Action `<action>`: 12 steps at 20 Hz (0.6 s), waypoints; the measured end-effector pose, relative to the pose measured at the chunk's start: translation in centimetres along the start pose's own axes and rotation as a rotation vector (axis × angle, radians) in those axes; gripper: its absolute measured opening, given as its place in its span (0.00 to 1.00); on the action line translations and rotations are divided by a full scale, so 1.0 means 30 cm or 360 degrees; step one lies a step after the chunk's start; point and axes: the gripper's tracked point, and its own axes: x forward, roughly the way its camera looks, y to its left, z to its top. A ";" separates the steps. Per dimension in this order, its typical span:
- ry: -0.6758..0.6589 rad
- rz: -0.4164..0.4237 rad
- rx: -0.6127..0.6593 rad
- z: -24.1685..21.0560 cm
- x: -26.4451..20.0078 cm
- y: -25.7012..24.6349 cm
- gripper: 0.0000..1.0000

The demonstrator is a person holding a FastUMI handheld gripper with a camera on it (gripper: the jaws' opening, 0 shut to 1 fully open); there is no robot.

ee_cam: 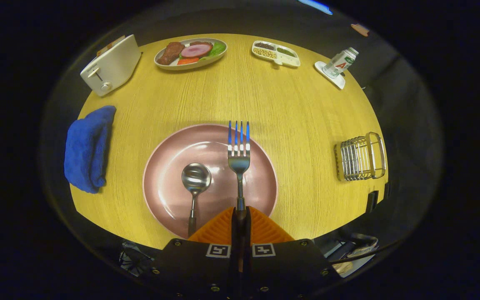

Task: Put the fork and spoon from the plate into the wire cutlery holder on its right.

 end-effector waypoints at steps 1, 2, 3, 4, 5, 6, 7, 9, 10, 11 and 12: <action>-0.0011 -0.0018 0.0026 0.014 -0.017 -0.021 0.05; -0.0013 -0.0034 0.0055 0.021 -0.033 -0.046 0.05; -0.0016 -0.0048 0.0080 0.030 -0.046 -0.067 0.05; -0.0011 -0.0066 0.0102 0.033 -0.057 -0.095 0.05; -0.0008 -0.0086 0.0124 0.039 -0.069 -0.126 0.05; -0.0007 -0.0103 0.0156 0.041 -0.077 -0.156 0.05; -0.0009 -0.0112 0.0195 0.045 -0.085 -0.186 0.05; -0.0005 -0.0135 0.0279 0.047 -0.096 -0.255 0.05; 0.0006 -0.0150 0.0319 0.046 -0.098 -0.295 0.04; 0.0022 -0.0168 0.0354 0.043 -0.100 -0.335 0.05; 0.0036 -0.0182 0.0388 0.042 -0.099 -0.376 0.05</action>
